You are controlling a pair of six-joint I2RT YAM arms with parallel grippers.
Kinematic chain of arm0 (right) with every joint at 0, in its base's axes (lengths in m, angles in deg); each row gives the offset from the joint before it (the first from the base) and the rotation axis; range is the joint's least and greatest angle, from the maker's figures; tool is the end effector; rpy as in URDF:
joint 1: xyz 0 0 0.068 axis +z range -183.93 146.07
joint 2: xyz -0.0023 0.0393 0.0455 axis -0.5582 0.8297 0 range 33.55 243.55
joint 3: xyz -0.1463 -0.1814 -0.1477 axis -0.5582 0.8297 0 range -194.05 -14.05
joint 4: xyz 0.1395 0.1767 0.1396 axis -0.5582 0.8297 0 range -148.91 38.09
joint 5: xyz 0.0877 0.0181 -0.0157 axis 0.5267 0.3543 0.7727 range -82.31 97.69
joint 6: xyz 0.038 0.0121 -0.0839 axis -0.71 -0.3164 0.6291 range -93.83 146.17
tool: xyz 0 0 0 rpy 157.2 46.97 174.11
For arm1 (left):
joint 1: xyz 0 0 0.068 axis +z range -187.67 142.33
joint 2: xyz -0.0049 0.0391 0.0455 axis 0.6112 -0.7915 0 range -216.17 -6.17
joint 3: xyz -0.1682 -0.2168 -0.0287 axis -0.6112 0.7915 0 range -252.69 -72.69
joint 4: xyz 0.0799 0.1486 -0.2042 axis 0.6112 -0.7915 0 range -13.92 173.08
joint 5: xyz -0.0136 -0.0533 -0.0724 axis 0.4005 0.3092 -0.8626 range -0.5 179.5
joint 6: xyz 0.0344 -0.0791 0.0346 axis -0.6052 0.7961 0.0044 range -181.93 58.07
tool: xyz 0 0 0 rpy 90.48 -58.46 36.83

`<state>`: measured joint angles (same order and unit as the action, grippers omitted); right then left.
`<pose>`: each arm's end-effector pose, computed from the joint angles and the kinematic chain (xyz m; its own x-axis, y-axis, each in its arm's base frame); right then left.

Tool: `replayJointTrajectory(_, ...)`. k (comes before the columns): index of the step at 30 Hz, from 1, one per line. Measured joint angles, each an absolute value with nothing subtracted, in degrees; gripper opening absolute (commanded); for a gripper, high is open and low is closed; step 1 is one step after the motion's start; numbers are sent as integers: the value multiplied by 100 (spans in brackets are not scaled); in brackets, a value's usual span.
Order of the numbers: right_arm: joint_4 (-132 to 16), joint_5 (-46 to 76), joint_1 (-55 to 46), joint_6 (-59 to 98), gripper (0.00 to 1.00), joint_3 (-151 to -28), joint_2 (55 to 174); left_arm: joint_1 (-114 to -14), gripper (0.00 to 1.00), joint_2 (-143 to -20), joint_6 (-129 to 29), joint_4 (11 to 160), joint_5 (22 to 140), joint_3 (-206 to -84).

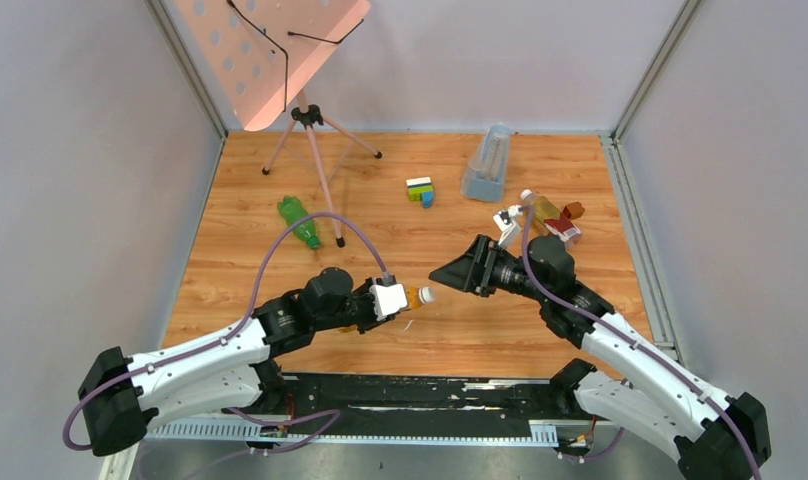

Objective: Unscrew the bottle caps
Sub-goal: Unscrew the bottle cap from the plastic bottle.

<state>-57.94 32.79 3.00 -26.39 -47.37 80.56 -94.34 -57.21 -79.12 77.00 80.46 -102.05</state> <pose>0.1694 0.1715 0.2705 -0.8154 0.2866 -0.5030 -0.3697 0.4109 0.8333 0.1231 -0.2109 0.2121 0.0219 0.4979 -0.8670 0.9369 0.2925 0.1916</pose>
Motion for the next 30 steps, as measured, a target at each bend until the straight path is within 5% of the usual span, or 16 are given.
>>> replayJointTrajectory(7, -5739, 3806, 300, -2825, 65, -4737, 8560, -9434, 0, -5638, -7923, 7940, 7983, -10201)
replayJointTrajectory(18, -5864, 4350, 297, -2530, 4, -4892, 9146, -9432, 0, -5634, -7915, 7940, 8003, -10153)
replayJointTrajectory(25, -5953, 4936, 236, -827, 11, -4999, 9269, -9429, 2, -5708, -7681, 8102, 7946, -10083)
replayJointTrajectory(30, -5894, 5666, 197, 1479, 0, -4997, 9310, -8938, 5, -6117, -7346, 7868, 6857, -10295)
